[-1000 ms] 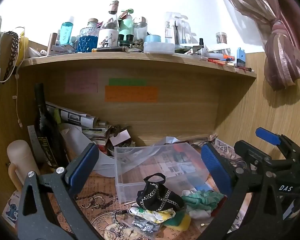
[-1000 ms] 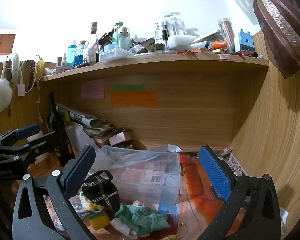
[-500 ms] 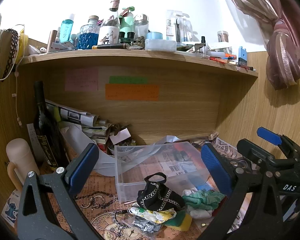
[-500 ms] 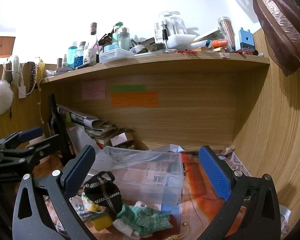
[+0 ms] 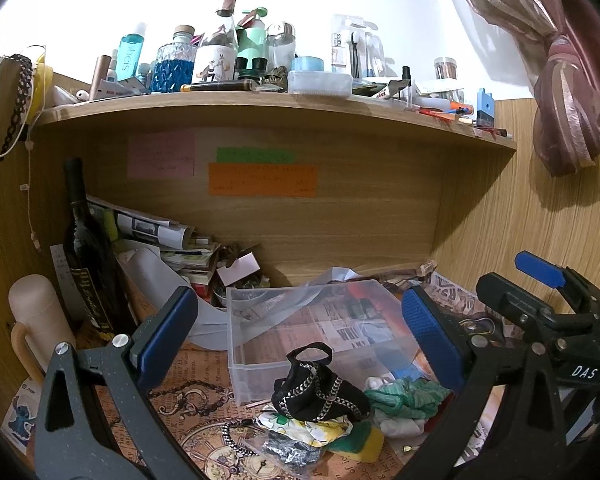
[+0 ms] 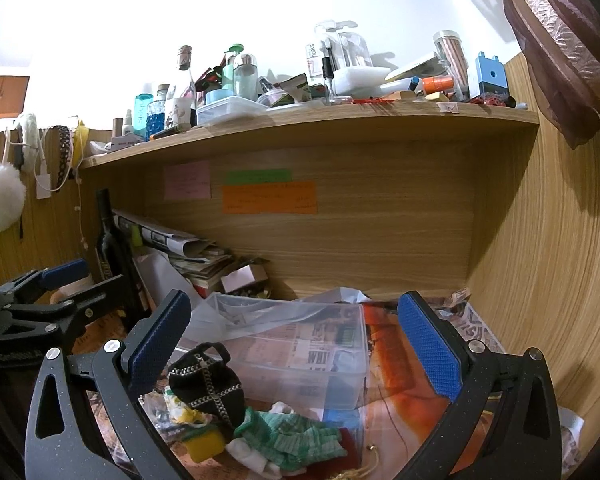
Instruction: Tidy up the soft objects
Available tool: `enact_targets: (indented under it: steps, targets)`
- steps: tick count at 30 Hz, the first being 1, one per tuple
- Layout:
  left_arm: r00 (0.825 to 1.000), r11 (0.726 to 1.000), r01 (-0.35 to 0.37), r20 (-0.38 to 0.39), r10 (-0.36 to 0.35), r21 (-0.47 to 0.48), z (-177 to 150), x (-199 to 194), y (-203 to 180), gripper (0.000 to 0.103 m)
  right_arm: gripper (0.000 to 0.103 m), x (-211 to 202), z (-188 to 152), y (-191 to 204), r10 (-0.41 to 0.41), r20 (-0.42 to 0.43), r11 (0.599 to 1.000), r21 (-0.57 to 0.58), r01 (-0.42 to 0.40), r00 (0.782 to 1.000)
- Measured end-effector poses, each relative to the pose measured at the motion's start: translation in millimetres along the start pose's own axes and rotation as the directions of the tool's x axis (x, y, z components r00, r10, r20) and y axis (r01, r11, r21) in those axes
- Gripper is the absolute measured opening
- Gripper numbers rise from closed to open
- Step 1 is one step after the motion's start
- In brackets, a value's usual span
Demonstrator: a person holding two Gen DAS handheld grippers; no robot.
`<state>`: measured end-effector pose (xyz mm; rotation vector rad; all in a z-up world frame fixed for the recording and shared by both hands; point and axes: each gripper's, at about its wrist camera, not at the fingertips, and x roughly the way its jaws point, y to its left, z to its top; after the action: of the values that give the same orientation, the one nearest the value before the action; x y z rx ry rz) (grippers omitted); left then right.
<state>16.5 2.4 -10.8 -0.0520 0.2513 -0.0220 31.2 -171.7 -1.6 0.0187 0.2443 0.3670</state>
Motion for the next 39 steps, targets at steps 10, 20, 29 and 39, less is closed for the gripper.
enact_targets:
  steps: [10, 20, 29, 39]
  targets:
    - [1.000, 1.000, 0.000, -0.003, 0.000, -0.004, -1.1, 2.1, 0.8, 0.103, 0.103, -0.9, -0.4, 0.0, 0.002, 0.002, 1.000, 0.003, -0.002, 1.000]
    - [1.000, 1.000, 0.000, -0.003, 0.000, -0.004, -2.3, 2.9, 1.4, 0.103, 0.103, -3.0, -0.1, 2.7, 0.006, 0.005, 1.000, 0.004, -0.006, 1.000]
    - [1.000, 1.000, -0.002, -0.002, 0.002, -0.003, -2.6, 2.8, 1.0, 0.103, 0.103, -4.2, -0.2, 0.9, 0.011, 0.011, 1.000, 0.005, -0.011, 1.000]
    - [1.000, 1.000, -0.002, -0.002, 0.002, -0.003, -2.9, 2.8, 1.1, 0.103, 0.103, -4.2, -0.6, 1.2, 0.011, 0.010, 1.000, 0.007, -0.011, 1.000]
